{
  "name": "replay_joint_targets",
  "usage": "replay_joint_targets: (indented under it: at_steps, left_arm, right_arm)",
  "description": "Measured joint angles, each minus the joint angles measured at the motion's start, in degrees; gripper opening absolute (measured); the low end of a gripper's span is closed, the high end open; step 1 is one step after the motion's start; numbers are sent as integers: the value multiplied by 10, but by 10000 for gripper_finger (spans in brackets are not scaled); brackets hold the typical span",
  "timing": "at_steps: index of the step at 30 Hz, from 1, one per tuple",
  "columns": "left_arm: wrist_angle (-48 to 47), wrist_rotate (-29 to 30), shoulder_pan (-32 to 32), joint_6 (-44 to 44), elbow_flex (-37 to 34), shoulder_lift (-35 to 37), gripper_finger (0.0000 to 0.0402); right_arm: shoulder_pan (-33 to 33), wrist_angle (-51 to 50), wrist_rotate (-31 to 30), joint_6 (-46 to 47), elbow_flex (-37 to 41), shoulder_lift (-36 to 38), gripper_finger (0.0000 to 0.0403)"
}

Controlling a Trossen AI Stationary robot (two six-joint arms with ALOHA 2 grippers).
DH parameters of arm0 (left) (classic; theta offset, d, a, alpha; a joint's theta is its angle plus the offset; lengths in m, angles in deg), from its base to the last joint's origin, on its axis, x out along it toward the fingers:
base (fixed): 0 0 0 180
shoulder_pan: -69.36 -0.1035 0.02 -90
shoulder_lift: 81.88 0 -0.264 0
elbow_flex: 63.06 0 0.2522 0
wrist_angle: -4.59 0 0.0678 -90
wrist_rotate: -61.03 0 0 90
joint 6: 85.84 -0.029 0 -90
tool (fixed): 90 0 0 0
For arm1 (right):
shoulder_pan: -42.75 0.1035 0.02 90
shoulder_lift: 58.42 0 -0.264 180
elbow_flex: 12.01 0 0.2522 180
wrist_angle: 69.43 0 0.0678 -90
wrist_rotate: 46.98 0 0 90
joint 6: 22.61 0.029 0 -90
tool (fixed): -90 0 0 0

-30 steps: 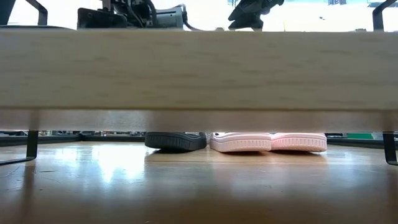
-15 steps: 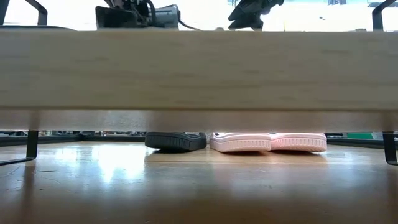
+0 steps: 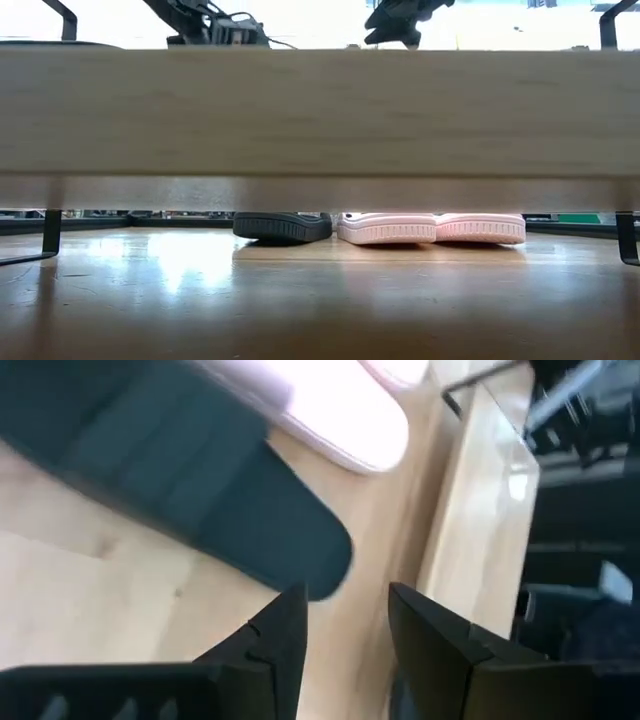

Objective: Pick and place slides into the shelf
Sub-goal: Put the black slide on the shelf

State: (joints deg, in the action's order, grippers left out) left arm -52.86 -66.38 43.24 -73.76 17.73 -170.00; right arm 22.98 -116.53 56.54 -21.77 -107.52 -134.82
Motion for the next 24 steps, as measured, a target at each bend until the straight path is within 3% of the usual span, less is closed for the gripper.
replay_joint_targets:
  at_steps: [3, 9, 14, 20, 24]
  left_arm:
    - [43, -1, -26, 9, 0, -3, 141]
    - [122, 17, -42, 156, 0, -7, 141]
    - [161, 97, 0, 186, 0, -7, 141]
    - [91, 193, 44, 199, 0, -7, 141]
    - [54, 288, 72, 176, 0, -8, 141]
  right_arm:
    - [0, 1, -1, 0, 0, 0, 153]
    - [-4, 1, -46, -20, 0, 0, 153]
    - [-5, -1, -62, -30, 0, 0, 153]
    - [-5, -17, -62, -32, 0, 4, 153]
    - [-5, -19, -62, -37, 0, 8, 153]
